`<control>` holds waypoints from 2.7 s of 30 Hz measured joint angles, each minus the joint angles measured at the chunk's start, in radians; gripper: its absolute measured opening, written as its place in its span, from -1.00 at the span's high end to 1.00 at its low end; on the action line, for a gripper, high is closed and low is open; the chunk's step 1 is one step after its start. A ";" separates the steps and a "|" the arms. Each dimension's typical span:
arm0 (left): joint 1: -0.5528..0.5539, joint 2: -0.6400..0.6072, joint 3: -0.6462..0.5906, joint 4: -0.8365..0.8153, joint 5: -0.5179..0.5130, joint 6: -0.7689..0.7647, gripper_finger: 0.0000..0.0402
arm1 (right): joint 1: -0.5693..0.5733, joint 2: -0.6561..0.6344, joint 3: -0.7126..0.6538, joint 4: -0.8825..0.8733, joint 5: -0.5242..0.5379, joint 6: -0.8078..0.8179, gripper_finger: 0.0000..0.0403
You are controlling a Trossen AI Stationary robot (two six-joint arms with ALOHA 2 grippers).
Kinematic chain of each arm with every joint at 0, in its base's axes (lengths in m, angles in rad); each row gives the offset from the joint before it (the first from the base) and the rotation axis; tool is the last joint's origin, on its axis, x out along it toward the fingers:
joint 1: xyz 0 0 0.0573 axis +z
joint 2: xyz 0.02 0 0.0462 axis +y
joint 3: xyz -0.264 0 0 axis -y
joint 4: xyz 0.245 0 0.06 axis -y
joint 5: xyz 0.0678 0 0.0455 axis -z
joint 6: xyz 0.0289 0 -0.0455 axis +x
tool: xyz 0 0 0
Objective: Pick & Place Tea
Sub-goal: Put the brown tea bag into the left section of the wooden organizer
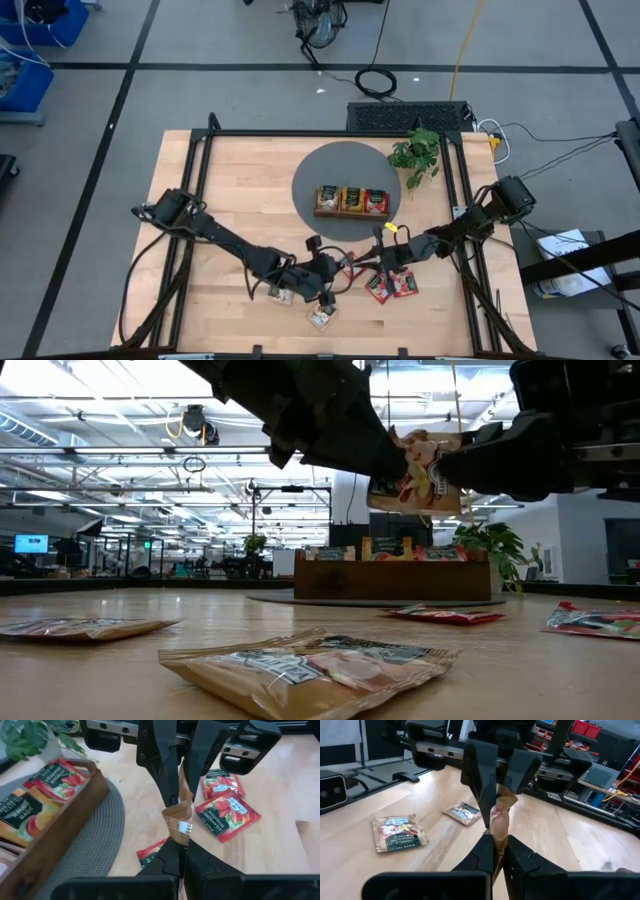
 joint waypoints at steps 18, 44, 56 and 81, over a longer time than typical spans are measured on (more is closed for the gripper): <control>-0.051 -0.039 0.000 -0.115 -0.061 -0.028 0.98 | -0.016 -0.007 -0.005 -0.028 0.050 0.103 0.44; -0.032 -0.039 0.000 -0.189 -0.091 -0.099 0.98 | -0.047 -0.187 0.447 -1.081 -0.021 0.359 0.09; -0.030 -0.038 0.000 -0.187 -0.088 -0.102 0.97 | -0.069 -0.187 0.447 -1.077 -0.105 0.332 0.95; -0.122 -0.126 0.000 -0.021 -0.271 0.044 -0.37 | 0.053 -0.187 -0.146 0.200 -0.081 -0.102 1.00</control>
